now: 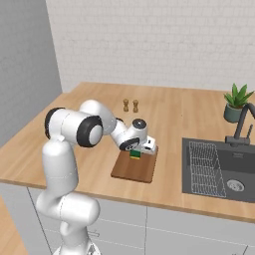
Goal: Pick up the sponge from the counter and clean the cutting board by briefly scrubbing or pressing down on the cutting board. Once finished, release the sponge.
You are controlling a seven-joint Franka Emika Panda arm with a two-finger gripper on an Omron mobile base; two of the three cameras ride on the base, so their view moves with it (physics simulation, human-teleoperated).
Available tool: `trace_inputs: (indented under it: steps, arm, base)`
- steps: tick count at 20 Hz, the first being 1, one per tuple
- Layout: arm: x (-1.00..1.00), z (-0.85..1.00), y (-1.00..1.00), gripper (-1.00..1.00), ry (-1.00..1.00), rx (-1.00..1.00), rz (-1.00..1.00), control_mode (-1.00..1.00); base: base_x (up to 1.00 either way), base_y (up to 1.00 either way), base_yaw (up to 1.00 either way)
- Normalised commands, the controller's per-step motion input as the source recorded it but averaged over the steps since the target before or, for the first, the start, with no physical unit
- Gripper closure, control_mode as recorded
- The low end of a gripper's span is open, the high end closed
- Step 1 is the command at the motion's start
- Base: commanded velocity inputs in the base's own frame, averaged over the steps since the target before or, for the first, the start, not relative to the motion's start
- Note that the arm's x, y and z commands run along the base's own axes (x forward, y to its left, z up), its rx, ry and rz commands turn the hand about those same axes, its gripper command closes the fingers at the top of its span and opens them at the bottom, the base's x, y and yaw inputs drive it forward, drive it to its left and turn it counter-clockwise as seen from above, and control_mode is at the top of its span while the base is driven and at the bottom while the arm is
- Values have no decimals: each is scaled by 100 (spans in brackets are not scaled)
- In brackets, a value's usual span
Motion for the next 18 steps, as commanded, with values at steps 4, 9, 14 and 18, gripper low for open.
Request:
trace_inputs:
  steps: [4, 9, 14, 18]
  arm:
    - [0, -48, -13, 100, 0, 0, -1, -100]
    - [0, 0, -47, 100, 4, 0, -1, -100]
    - [0, 0, -65, 100, 4, 0, 0, -100]
    - [0, -41, -42, 100, 0, 0, 0, -100]
  base:
    - [0, 0, 0]
    - [0, 0, 0]
    - [0, 0, 0]
    - [0, 0, 0]
